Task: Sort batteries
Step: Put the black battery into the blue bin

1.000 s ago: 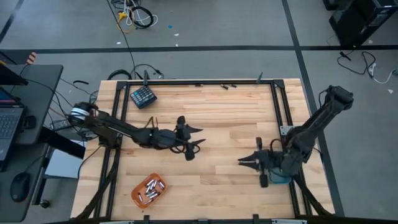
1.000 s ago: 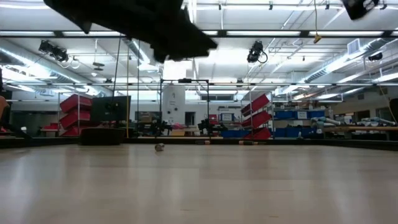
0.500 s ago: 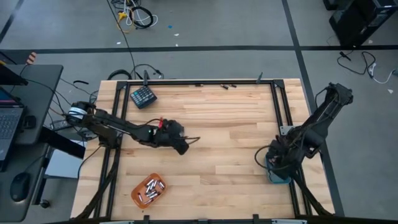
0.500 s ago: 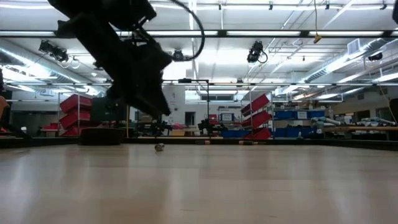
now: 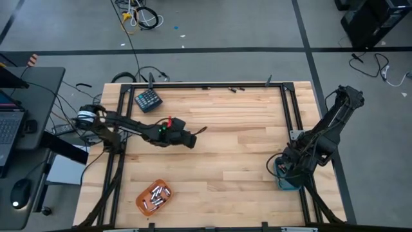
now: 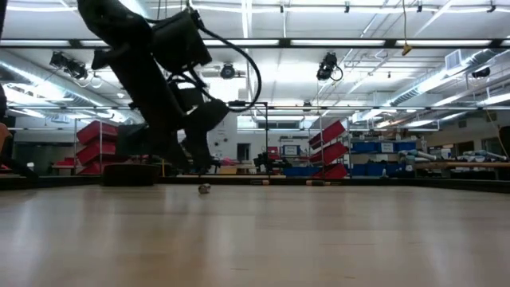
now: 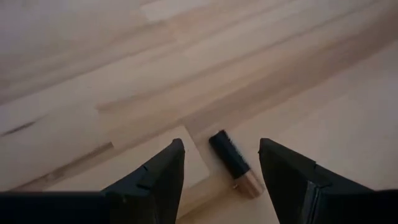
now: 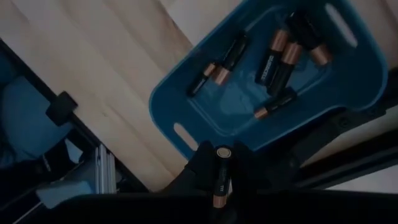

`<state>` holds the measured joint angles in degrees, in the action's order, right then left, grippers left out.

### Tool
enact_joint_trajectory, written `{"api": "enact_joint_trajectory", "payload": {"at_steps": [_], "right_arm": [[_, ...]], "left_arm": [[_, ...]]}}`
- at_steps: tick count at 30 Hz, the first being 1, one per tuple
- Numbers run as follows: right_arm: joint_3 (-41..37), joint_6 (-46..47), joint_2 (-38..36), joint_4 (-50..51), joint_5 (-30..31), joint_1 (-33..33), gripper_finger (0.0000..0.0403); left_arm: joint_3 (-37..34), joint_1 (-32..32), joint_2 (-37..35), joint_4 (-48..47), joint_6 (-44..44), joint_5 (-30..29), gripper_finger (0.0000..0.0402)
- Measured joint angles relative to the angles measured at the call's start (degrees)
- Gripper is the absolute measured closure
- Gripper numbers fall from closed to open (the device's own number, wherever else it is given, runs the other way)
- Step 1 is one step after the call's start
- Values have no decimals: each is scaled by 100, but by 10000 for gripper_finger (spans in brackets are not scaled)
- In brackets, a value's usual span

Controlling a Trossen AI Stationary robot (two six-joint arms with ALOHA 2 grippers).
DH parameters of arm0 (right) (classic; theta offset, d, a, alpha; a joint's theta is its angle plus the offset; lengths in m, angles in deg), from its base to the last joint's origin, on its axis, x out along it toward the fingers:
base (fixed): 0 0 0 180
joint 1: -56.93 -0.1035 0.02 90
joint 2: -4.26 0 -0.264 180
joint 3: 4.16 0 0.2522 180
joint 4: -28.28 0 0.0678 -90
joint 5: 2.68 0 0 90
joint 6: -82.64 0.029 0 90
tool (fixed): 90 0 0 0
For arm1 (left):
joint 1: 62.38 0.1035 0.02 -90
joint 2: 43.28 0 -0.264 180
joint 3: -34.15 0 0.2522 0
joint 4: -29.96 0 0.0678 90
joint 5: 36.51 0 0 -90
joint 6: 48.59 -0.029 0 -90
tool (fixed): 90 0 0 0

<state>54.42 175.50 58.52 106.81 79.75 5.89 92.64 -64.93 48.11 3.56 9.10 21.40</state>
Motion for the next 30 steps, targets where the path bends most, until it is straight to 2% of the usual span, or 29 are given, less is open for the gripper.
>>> {"api": "enact_joint_trajectory", "payload": {"at_steps": [7, 19, 24, 30], "right_arm": [[-1, 2, 0, 27, 491, 2, 355], [-2, 3, 0, 9, 783, 11, 337], [-2, 4, 0, 9, 932, 11, 325], [-2, 2, 0, 14, 967, 11, 319]], "left_arm": [[0, -7, 395, 49, 131, 155, 198], [-2, 2, 575, 262, 70, 216, 181], [-2, 2, 574, 255, -532, 222, 181], [7, 2, 715, 319, -1252, 557, 183]]}}
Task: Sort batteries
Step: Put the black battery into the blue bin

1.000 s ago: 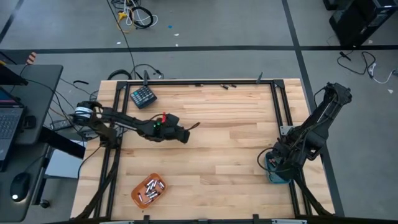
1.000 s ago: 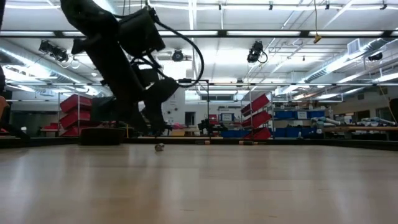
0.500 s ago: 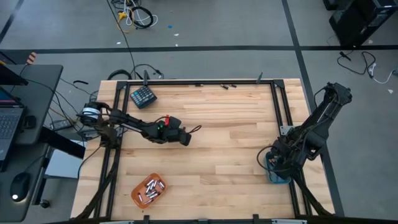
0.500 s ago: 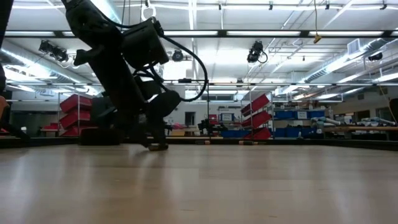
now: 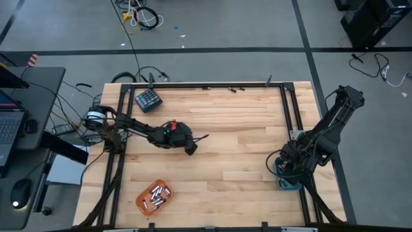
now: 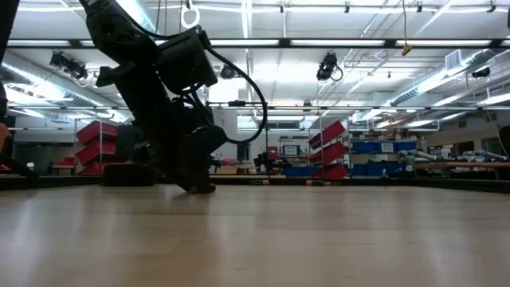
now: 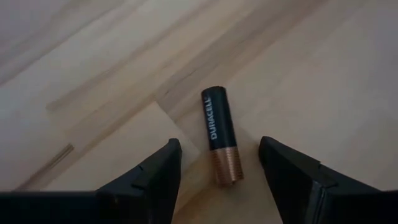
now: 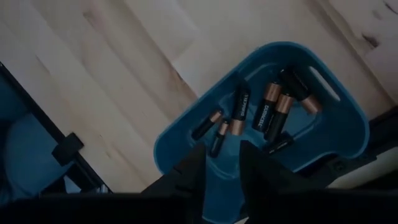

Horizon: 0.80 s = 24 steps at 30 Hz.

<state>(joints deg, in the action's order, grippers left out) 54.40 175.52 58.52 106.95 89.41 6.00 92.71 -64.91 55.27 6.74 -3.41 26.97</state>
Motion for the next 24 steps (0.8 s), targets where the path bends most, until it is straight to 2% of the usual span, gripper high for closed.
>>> {"api": "enact_joint_trajectory", "payload": {"at_steps": [4, 7, 14, 19, 24], "right_arm": [[0, 0, 0, -8, 149, 0, 320], [0, 0, 0, -5, 200, 0, 319], [0, -42, 0, -7, 612, 0, 320], [0, -402, 0, -48, 1302, 0, 319], [-1, -1243, 2, -450, 2654, 2, 320]], "left_arm": [[19, -6, 217, 45, -128, -52, 189], [28, -11, 317, 68, -277, -55, 218], [24, -28, 336, 132, -411, -19, 377], [24, -65, 245, 264, -642, -51, 383], [-13, -205, -158, 617, -1193, 99, 383]]}}
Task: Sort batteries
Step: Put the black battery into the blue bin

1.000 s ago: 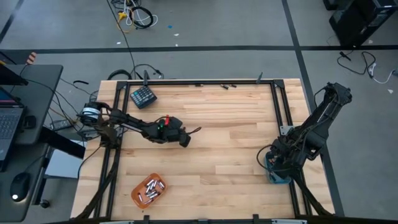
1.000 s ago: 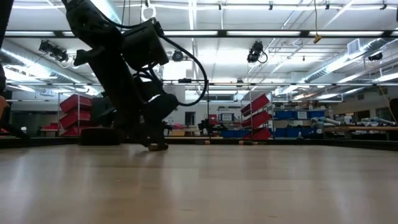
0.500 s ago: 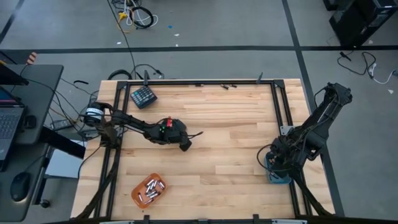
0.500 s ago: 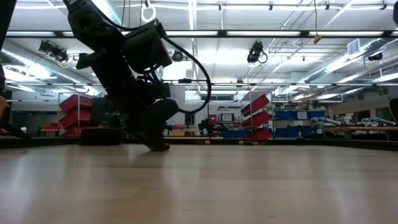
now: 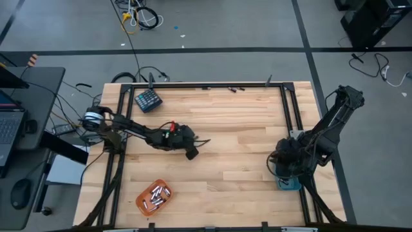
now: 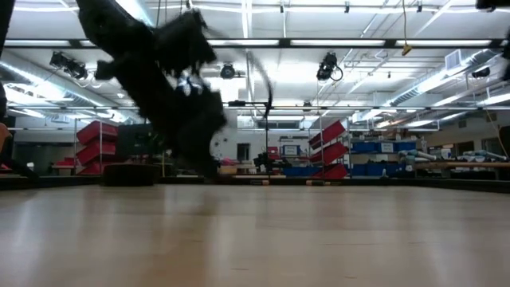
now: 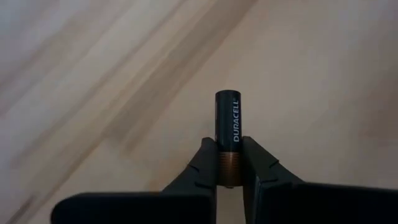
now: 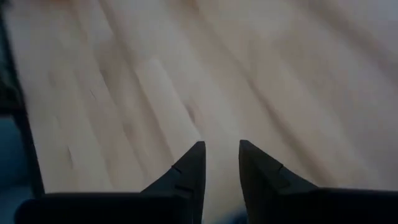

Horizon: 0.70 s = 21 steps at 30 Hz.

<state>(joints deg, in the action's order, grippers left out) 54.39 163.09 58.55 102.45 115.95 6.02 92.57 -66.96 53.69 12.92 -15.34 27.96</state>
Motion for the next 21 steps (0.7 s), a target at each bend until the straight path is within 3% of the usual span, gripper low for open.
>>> {"api": "enact_joint_trajectory", "payload": {"at_steps": [6, 11, 16, 21], "right_arm": [[-1, -1941, 167, -1367, 1966, 131, 319], [-1, -4850, 783, -3635, 3130, 487, 318], [-1, -7789, 1620, -6649, 3272, 870, 304], [-1, -9531, 2338, -9265, 2731, 1213, 275]], "left_arm": [[19, -240, -438, 1898, -1630, 391, 384], [33, -367, -446, 4237, -2945, 1557, 385], [34, -450, -424, 5305, -3775, 2195, 385], [35, -527, -426, 5630, -4218, 2508, 385]]}}
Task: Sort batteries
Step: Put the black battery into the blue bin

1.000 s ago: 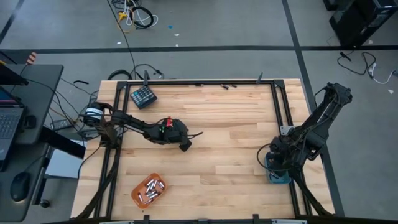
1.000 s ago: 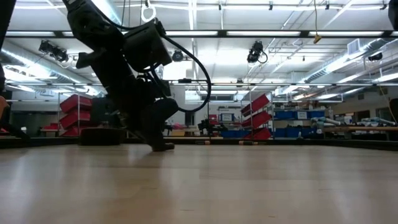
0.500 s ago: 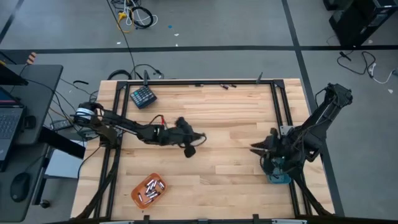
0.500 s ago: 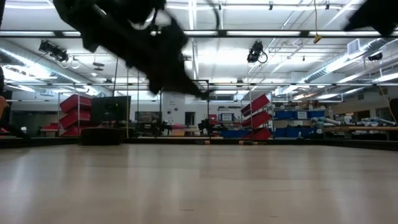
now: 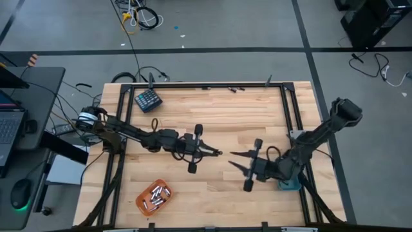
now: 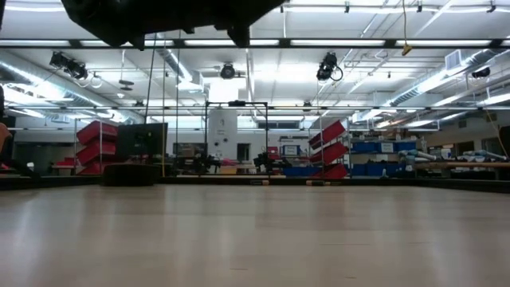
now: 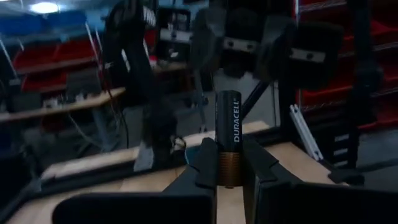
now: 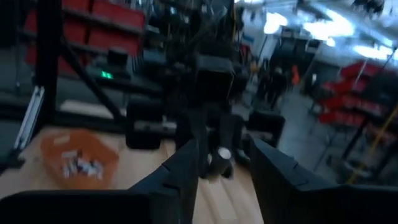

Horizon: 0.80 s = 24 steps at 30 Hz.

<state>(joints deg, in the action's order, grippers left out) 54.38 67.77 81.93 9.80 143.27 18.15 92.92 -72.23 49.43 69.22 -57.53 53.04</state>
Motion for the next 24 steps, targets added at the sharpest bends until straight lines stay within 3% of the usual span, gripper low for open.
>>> {"api": "enact_joint_trajectory", "payload": {"at_steps": [5, 12, 20, 24], "right_arm": [[0, -761, 606, -1486, -486, 358, 242], [0, -934, 1097, -2419, -1125, 720, 224], [0, -931, 1323, -2844, -1620, 1004, 242], [0, -923, 1323, -2821, -1753, 1081, 275]], "left_arm": [[0, -95, 0, 471, -265, 182, 385], [4, -109, -4, 677, -308, 345, 385], [4, -109, -4, 665, -432, 361, 386], [4, -109, -5, 664, -416, 361, 379]]}}
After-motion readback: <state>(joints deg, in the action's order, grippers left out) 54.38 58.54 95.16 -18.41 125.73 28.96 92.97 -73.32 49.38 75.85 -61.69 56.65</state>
